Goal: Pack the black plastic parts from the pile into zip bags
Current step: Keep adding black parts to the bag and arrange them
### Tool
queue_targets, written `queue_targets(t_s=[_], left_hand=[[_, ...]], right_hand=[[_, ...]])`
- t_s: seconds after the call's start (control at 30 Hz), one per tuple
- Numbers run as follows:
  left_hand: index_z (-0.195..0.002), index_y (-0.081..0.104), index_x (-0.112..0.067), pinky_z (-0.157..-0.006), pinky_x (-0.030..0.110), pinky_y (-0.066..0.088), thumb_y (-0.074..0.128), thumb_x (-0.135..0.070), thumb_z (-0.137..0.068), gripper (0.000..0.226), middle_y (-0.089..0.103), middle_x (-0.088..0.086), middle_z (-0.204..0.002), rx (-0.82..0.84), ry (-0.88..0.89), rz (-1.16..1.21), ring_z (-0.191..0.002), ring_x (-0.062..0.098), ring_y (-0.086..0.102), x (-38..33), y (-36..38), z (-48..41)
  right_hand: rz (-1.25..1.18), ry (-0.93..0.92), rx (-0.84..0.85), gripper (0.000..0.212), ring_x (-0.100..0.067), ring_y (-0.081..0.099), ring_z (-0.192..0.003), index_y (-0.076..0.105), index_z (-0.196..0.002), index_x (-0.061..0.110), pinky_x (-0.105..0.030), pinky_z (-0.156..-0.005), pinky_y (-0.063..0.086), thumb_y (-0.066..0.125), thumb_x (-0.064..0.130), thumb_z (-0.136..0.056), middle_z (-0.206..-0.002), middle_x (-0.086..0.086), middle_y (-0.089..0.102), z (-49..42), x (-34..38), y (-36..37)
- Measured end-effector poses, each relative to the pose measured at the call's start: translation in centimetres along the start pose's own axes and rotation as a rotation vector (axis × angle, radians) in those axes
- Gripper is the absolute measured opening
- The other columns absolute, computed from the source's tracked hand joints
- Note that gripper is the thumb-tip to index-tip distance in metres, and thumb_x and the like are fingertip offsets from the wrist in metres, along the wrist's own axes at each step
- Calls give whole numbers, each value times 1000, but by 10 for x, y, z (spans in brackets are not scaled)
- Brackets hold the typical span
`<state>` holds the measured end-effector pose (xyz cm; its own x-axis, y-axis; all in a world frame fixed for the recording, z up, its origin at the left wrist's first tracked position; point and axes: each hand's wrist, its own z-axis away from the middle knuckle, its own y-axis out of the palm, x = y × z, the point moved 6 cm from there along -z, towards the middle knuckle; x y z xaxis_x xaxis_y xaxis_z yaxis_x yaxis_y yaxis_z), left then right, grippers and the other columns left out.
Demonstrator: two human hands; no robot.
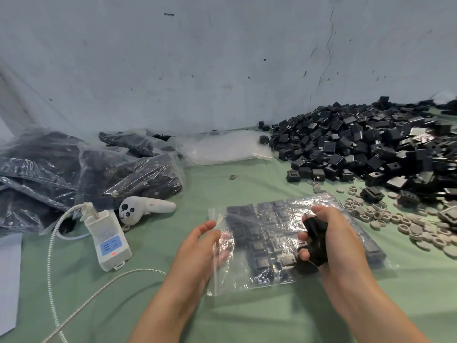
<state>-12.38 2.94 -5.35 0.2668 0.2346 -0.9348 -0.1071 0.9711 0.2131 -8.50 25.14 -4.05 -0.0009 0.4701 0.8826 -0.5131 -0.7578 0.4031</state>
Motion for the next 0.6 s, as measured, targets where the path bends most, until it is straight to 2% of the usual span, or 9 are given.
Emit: queue_targets(t_s=[0.17, 0.23, 0.27, 0.3, 0.37, 0.4, 0.47, 0.53, 0.6], left_hand=[[-117, 59, -12, -63, 29, 62, 53, -3, -96, 23, 77, 9, -90, 10, 1, 45, -72, 17, 72, -2, -3, 1], [-126, 53, -15, -76, 39, 62, 53, -5, -96, 31, 74, 8, -91, -62, 60, -33, -78, 23, 70, -4, -9, -1], [-133, 47, -18, -87, 45, 58, 53, -8, -96, 38, 71, 8, -100, -138, 140, -140, -85, 24, 69, -9, -15, -1], [-139, 41, -24, -92, 46, 55, 52, -12, -97, 45, 65, 4, -112, -221, 261, -273, -91, 21, 68, -16, -18, 2], [-137, 41, -38, -80, 24, 52, 52, -20, -97, 46, 57, -12, -115, -317, 557, -456, -89, 3, 63, -37, -16, 16], [-129, 45, -46, -70, 16, 49, 53, -23, -97, 40, 58, -19, -108, -285, 650, -467, -85, 1, 62, -44, -10, 22], [-114, 53, -52, -64, 17, 49, 55, -28, -99, 28, 64, -18, -99, -112, 654, -380, -78, 3, 65, -47, 7, 29], [-111, 60, -43, -63, 20, 52, 55, -29, -100, 19, 69, -11, -94, 70, 545, -265, -75, 9, 68, -41, 25, 32], [-109, 65, -32, -62, 20, 52, 55, -26, -99, 15, 71, -8, -88, 186, 480, -231, -71, 9, 66, -35, 38, 37]], right_hand=[[35, -4, 60, 22, -16, 53, -53, 63, -103, 24, -31, -43, 44, 48, 11, -94, -87, -10, 61, -3, -1, 5], [72, -14, 102, 25, -17, 53, -50, 63, -108, 30, -32, -46, 47, 53, 11, -95, -82, -12, 66, -2, -1, 10], [88, -36, 123, 26, -17, 56, -52, 62, -111, 32, -31, -46, 48, 57, 12, -96, -85, -12, 68, -1, -1, 12], [104, -67, 147, 28, -15, 61, -57, 61, -115, 34, -29, -46, 48, 61, 13, -96, -91, -10, 70, 1, 0, 15], [148, -142, 209, 31, -13, 69, -68, 59, -119, 34, -24, -47, 48, 66, 16, -95, -98, -1, 71, 6, 2, 22], [180, -172, 251, 32, -13, 70, -71, 59, -120, 33, -23, -47, 48, 68, 19, -93, -99, 4, 72, 10, 3, 26], [260, -200, 351, 35, -11, 68, -69, 62, -119, 31, -24, -46, 48, 73, 27, -85, -102, 8, 73, 17, 5, 36], [314, -205, 476, 37, -9, 65, -65, 69, -113, 33, -25, -45, 48, 72, 35, -77, -96, 3, 74, 25, 4, 45], [319, -201, 596, 33, -10, 65, -69, 74, -110, 33, -26, -46, 48, 70, 34, -78, -93, -4, 75, 32, 2, 52]])
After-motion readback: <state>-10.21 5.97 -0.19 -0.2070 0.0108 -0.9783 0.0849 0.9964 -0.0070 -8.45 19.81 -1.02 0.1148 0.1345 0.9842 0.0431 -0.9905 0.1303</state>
